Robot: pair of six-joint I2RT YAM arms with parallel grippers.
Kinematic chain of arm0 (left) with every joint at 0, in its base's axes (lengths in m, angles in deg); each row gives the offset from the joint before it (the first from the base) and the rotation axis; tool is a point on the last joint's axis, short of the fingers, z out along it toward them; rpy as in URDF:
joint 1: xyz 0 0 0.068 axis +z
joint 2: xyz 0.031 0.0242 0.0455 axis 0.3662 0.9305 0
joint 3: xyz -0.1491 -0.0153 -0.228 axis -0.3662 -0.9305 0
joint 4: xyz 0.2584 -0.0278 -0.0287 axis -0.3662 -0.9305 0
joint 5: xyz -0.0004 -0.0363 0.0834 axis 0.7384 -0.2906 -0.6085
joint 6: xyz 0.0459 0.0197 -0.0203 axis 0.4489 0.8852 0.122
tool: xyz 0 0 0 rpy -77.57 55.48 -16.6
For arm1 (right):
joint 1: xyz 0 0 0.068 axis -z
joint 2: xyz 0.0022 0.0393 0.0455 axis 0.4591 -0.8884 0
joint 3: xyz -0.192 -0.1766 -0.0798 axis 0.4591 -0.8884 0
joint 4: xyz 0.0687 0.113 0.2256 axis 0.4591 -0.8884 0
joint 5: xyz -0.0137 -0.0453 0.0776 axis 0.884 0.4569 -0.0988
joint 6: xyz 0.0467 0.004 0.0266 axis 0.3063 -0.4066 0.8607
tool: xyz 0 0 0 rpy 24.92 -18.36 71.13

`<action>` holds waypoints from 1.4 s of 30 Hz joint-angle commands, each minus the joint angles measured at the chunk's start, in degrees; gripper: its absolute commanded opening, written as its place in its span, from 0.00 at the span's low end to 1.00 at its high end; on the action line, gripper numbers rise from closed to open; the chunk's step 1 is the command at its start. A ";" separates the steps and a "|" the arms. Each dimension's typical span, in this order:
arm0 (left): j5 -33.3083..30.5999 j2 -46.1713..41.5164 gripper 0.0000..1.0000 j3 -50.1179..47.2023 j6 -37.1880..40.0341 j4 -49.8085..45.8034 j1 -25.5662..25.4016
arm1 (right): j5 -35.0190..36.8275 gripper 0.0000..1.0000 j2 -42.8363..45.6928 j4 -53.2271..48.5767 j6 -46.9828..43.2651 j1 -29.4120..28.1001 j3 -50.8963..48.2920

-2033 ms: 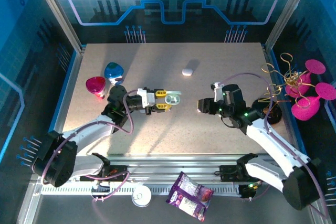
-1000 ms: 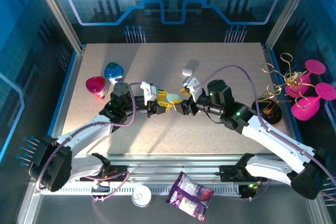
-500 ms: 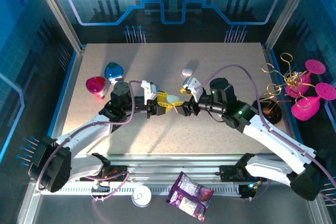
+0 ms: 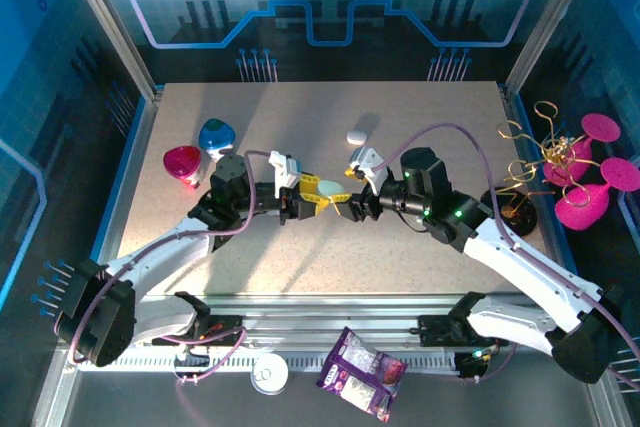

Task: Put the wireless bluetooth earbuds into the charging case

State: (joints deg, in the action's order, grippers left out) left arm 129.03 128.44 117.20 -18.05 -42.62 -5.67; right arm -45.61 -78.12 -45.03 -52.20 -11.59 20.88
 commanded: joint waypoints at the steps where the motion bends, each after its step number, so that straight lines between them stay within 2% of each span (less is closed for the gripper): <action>1: 1.52 -0.36 0.31 2.58 -1.04 0.82 0.02 | -3.14 0.67 0.04 -0.10 -1.52 0.95 0.29; 9: 3.76 -0.69 0.31 2.71 -0.47 0.71 0.00 | 3.96 0.65 -1.67 -0.70 0.75 2.50 1.03; 21: 7.57 -0.60 0.31 2.27 2.29 -1.32 0.10 | 1.80 0.63 -1.88 4.93 5.75 7.35 0.91; 28: 6.91 -0.54 0.32 2.16 3.44 -1.76 0.13 | 0.52 0.63 -3.64 5.38 6.48 8.07 2.07; 32: 3.10 -0.18 0.31 1.70 3.14 -0.71 0.09 | -1.97 0.65 -3.04 5.16 7.28 8.05 2.21; 38: -5.25 1.17 0.32 -0.31 0.30 6.92 0.13 | -5.67 0.68 0.45 5.16 12.15 7.85 1.05; 40: -7.37 1.83 0.32 -0.72 0.31 8.44 0.11 | -3.79 0.70 1.76 4.59 14.40 7.10 0.69; 42: -9.61 2.32 0.32 -0.87 0.69 9.14 0.10 | 1.23 0.70 2.48 2.80 16.53 5.74 0.92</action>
State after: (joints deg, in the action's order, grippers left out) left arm 123.74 129.86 117.18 -16.91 -37.64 -5.32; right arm -48.19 -77.53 -41.52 -40.10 -4.64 21.13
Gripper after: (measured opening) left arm 0.351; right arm 0.696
